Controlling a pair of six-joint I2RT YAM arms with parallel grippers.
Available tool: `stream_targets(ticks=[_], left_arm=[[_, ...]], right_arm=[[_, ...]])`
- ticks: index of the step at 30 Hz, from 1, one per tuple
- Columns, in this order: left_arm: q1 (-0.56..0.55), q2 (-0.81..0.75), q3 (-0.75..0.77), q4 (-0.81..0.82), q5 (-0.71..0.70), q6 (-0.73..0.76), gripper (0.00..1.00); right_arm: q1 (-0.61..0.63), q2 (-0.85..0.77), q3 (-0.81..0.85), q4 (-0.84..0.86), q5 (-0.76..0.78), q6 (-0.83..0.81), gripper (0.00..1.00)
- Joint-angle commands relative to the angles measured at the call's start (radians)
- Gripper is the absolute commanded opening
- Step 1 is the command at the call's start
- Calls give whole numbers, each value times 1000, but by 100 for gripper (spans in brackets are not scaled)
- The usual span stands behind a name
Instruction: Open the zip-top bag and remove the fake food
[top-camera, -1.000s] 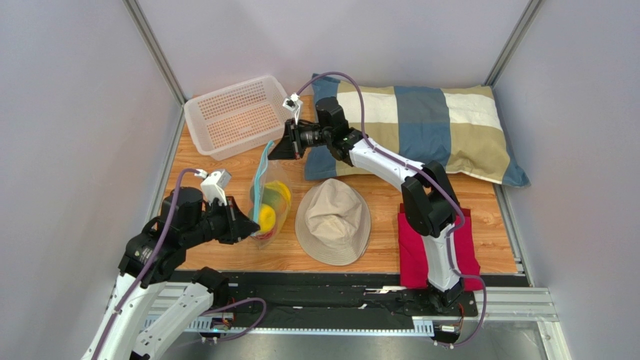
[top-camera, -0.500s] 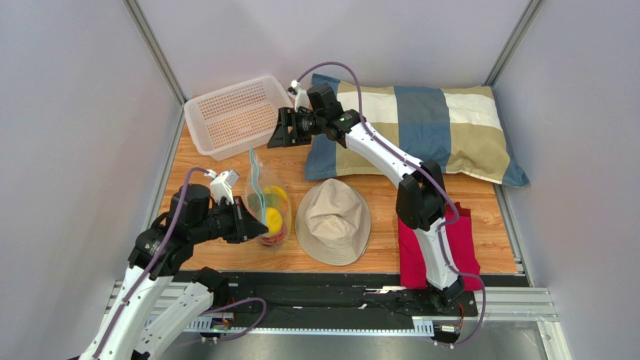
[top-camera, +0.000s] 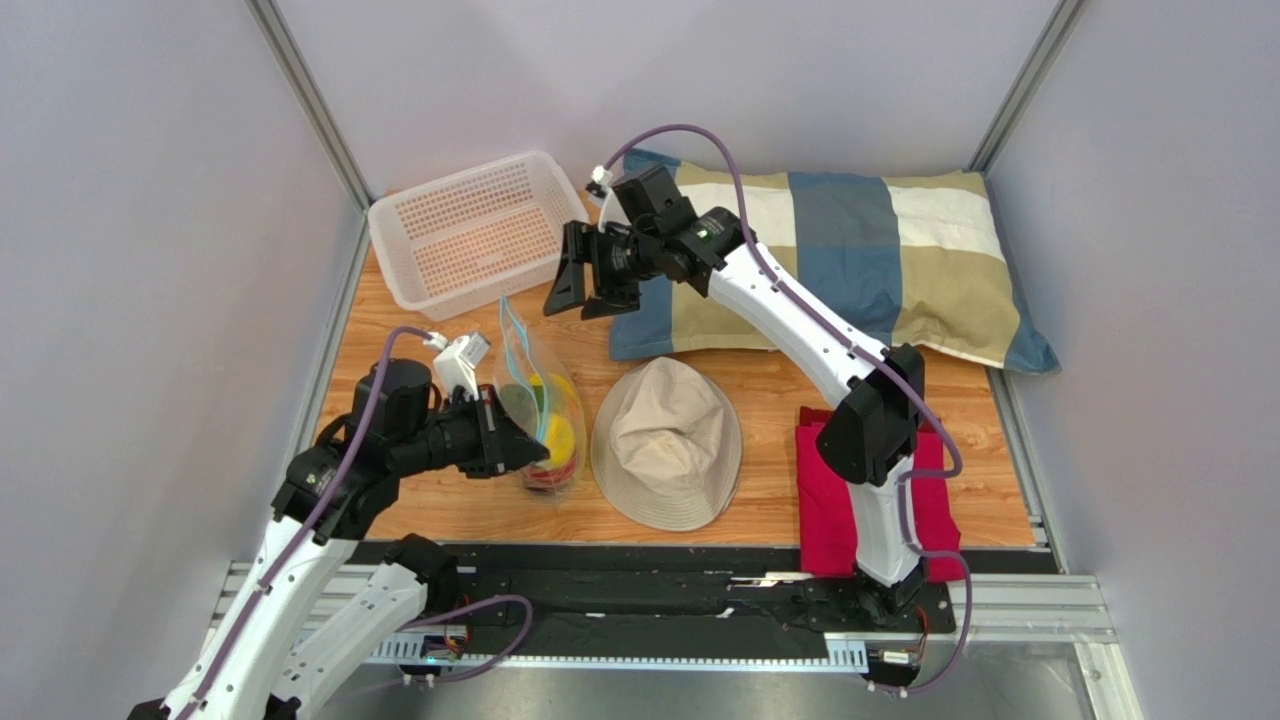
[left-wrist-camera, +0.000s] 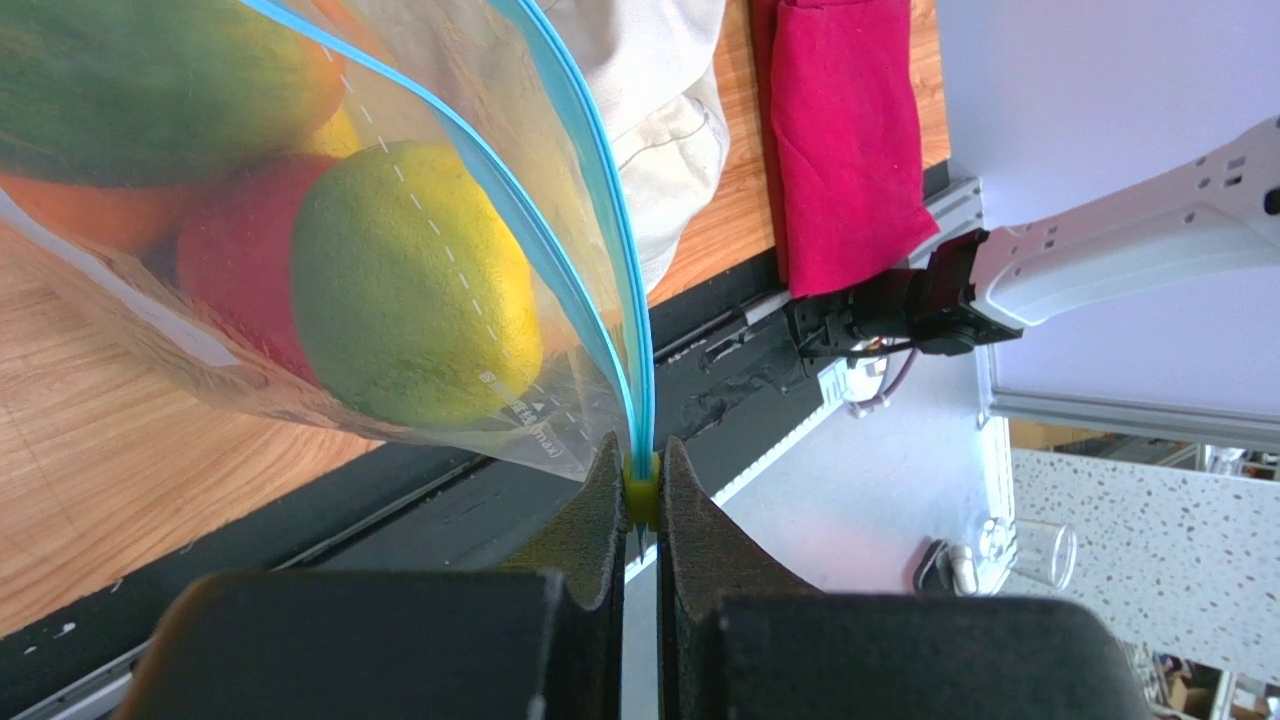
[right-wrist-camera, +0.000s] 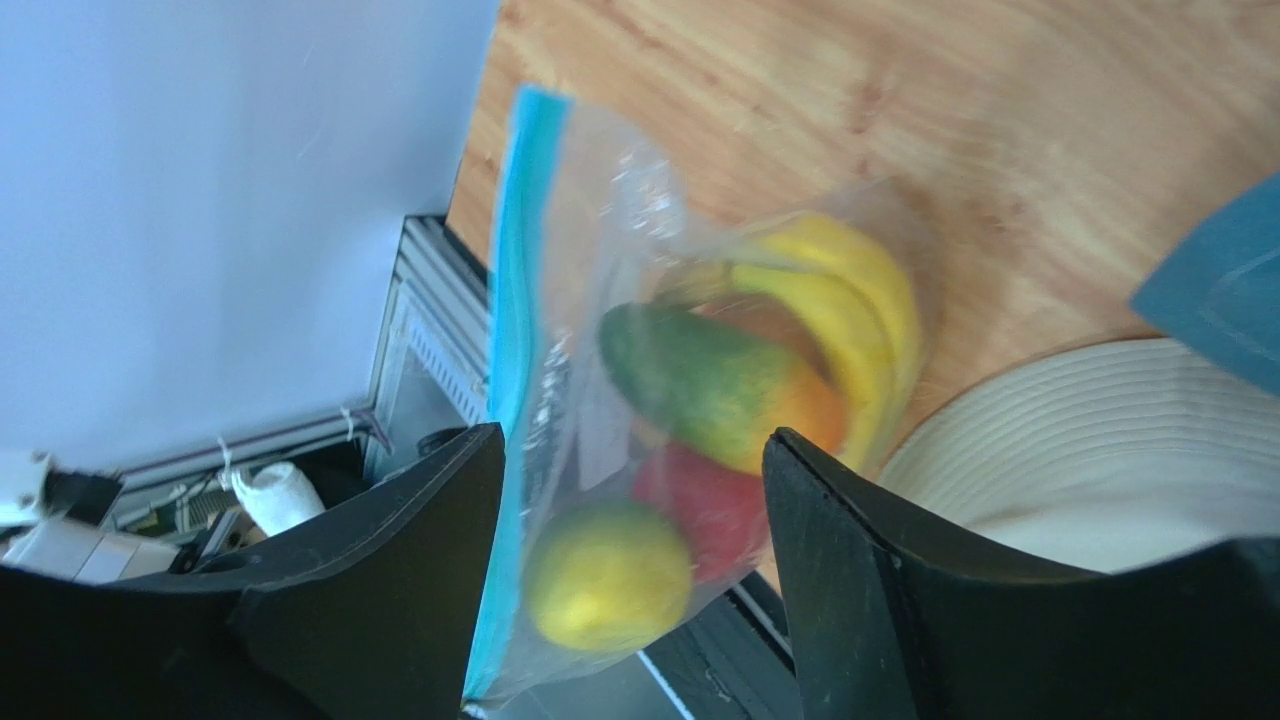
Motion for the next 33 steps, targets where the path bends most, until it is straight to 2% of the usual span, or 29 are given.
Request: stream_targets(ticks=[1,6,9,12,15,16,17,18,19,20,23,27,30,31,32,33], left_arm=[[-3,7,1,41,28,-3,0],[-3,-1,1,40,26,-6,0],[-3,-1,1,37,26,-4,0],[-3,-1,13,20,19,-1,0],[-3,1,76,-23,-38,-7,1],[-3,4,104,-45,-73,-22,8],[-3,10,139,-127,-195,-38,28],[-3,16,220,-176,-267,-52,36],[-3,36,258,-228,-344,-97,50],[-3,45,288,-308,-472,-128,70],[0,120,332,-280,-535,-128,92],[10,304,384,-325,-632,-168,90],[36,352,369,-252,-619,-106,88],[48,358,363,-205,-624,-101,84],[56,360,352,-178,-620,-93,71],[68,367,330,-152,-606,-81,69]], right_arm=[[61,-31,17,-37,-3,-11,67],[133,-2,43,-57,17,-56,66],[151,21,46,-71,55,-63,60],[157,41,47,-92,71,-98,51],[157,52,46,-92,56,-117,33],[157,56,55,-99,50,-122,15],[157,58,61,-102,47,-123,8],[157,52,67,-105,51,-123,0],[162,44,76,-108,60,-122,0],[163,39,77,-108,66,-123,0],[177,15,74,-109,77,-117,0],[183,7,77,-105,86,-100,0],[183,-1,77,-106,88,-97,0],[186,-5,75,-105,86,-94,0],[187,-10,69,-102,86,-88,0],[187,-11,66,-99,86,-82,0]])
